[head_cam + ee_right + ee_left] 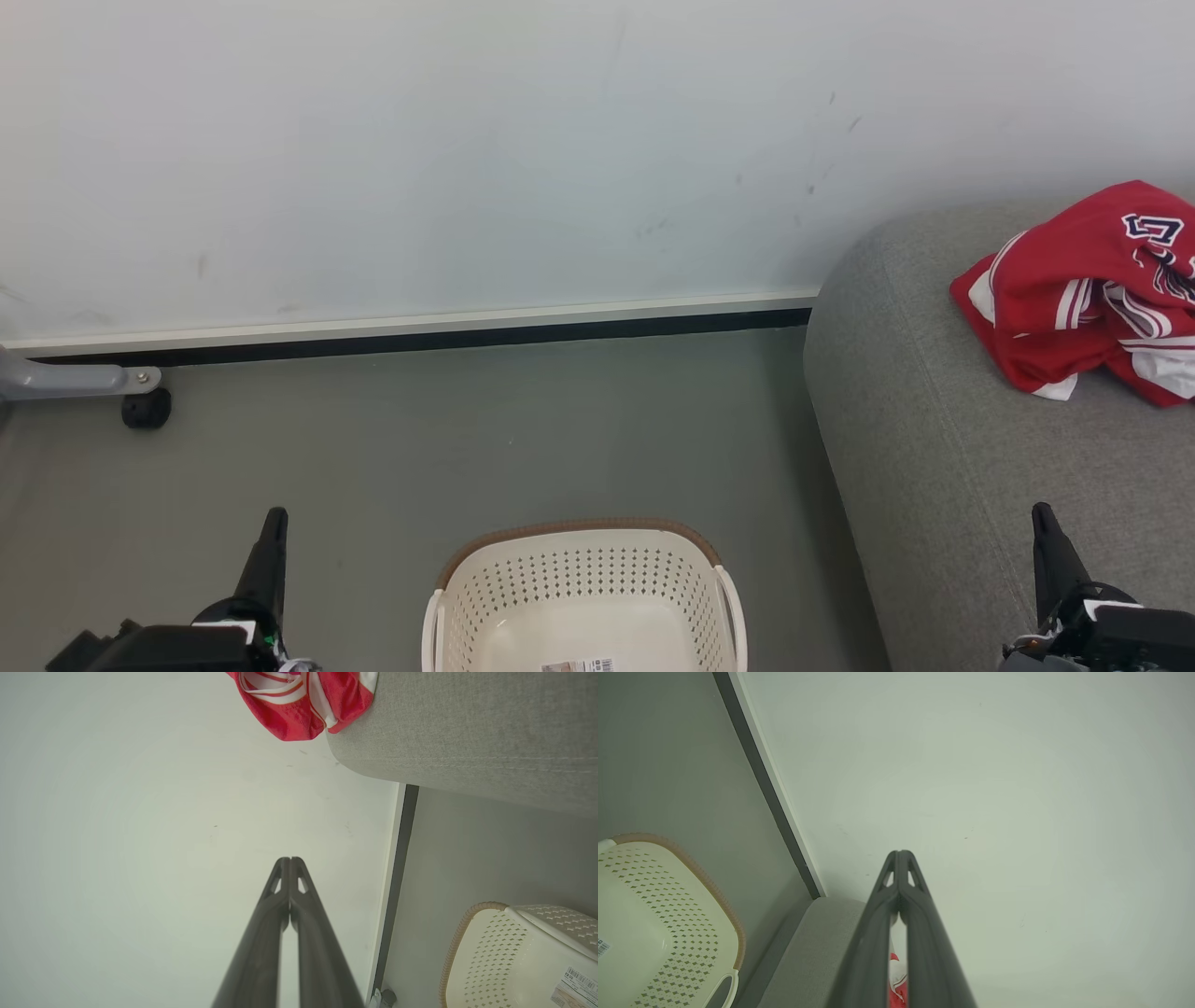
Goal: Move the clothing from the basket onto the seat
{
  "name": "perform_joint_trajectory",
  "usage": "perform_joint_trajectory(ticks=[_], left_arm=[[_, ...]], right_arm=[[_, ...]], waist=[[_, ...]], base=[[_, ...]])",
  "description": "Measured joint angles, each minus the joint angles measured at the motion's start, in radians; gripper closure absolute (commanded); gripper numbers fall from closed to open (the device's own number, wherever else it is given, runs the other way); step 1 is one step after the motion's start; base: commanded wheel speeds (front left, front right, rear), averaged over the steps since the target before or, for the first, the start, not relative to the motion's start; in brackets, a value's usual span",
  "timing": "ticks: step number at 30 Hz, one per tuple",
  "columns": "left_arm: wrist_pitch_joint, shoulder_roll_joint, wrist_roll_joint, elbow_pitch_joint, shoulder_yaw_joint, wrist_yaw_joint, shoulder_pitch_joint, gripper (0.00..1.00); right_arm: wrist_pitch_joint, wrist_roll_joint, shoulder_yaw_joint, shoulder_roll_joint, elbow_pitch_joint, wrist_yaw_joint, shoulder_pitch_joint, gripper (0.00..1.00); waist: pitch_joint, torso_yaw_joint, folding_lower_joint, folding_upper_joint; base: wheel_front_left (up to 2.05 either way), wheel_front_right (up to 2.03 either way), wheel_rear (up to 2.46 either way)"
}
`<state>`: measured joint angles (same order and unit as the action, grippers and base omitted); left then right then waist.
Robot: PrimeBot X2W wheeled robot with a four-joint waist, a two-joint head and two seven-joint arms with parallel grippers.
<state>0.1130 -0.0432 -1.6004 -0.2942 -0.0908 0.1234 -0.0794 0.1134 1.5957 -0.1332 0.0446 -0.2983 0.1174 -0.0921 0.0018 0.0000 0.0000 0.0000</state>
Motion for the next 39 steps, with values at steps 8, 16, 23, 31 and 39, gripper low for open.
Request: perform_joint_trajectory(ticks=[8, 16, 23, 31, 39], left_arm=[[0.0, 0.0, 0.0, -0.001, 0.0, 0.0, 0.0, 1.0], [0.0, 0.0, 0.0, -0.001, 0.0, 0.0, 0.0, 1.0], [0.0, 0.0, 0.0, -0.001, 0.0, 0.0, 0.0, 1.0], [0.0, 0.0, 0.0, -0.001, 0.0, 0.0, 0.0, 1.0], [0.0, 0.0, 0.0, -0.001, 0.0, 0.0, 0.0, 1.0]], right_arm=[[0.0, 0.0, 0.0, 0.0, 0.0, 0.002, 0.0, 1.0], [0.0, 0.0, 0.0, 0.0, 0.0, 0.002, 0.0, 1.0], [0.0, 0.0, 0.0, 0.0, 0.0, 0.002, 0.0, 1.0], [0.0, 0.0, 0.0, 0.0, 0.0, 0.002, 0.0, 1.0], [0.0, 0.0, 0.0, 0.0, 0.0, 0.003, 0.0, 1.0]], waist=[[0.0, 0.0, 0.0, 0.0], [0.0, 0.0, 0.0, 0.0], [0.0, 0.0, 0.0, 0.0], [0.0, 0.0, 0.0, 0.0], [0.0, 0.0, 0.0, 0.0]], base=[[0.0, 0.0, 0.0], [0.0, 0.0, 0.0], [0.0, 0.0, 0.0], [0.0, 0.0, 0.0], [0.0, 0.0, 0.0]])
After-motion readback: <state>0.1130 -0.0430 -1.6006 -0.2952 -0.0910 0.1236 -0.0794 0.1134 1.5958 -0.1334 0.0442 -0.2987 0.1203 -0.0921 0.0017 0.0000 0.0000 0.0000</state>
